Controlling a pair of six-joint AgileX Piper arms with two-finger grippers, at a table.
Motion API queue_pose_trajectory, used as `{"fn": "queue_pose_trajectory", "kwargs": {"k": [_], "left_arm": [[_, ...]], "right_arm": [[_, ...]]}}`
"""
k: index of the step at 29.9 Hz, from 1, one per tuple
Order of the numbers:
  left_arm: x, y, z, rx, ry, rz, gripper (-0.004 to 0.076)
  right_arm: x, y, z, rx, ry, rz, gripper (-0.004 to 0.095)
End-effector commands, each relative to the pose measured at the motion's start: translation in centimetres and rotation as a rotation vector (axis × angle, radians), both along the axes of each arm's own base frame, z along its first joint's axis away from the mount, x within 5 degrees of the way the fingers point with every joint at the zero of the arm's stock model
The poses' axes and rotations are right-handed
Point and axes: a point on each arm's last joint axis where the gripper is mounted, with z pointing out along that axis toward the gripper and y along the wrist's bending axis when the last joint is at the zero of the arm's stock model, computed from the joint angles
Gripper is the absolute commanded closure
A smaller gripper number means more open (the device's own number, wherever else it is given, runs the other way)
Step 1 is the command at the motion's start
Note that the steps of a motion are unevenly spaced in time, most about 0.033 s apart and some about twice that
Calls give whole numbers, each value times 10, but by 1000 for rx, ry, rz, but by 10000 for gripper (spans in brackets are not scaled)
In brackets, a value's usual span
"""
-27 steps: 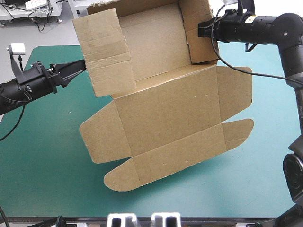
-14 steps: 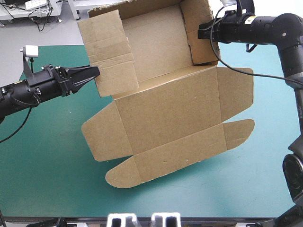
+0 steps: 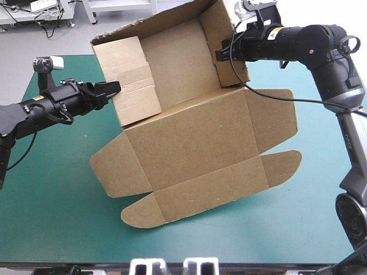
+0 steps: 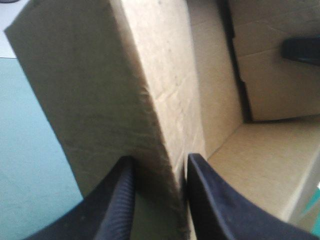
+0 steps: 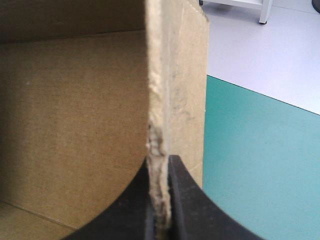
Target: Fold the box
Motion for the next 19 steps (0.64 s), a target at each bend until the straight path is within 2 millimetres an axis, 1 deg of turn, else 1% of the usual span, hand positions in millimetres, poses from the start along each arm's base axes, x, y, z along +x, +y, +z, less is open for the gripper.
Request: {"fn": "queue_pose_trajectory", "kwargs": {"k": [1,3,5,6,9,11,16,17,19], "left_arm": [[0,-4,16,-24,-74,81,553],[5,-4,13,-11,-73,94,620],[10,-4,10,-9,-60,97,706],[12,-4,9,-2,-63,98,733],[12,-4,10,-28,-64,99,734],[9,-7,18,-30,-69,66,734],[-5,-14,51,36,-69,-46,734],[-7,-14,59,55,-63,-44,734],[-7,-14,69,99,-33,-24,734]], "right_arm": [[-33,11,34,126,-81,54,916],[-38,15,36,119,-85,54,916],[-44,20,37,100,-85,49,916],[-47,23,36,82,-78,45,916],[-50,25,31,29,-42,12,916],[-51,24,26,-16,6,-15,916],[-57,11,11,-155,158,-97,916],[-56,7,10,-182,169,-129,916],[-57,7,9,-172,178,-137,916]]}}
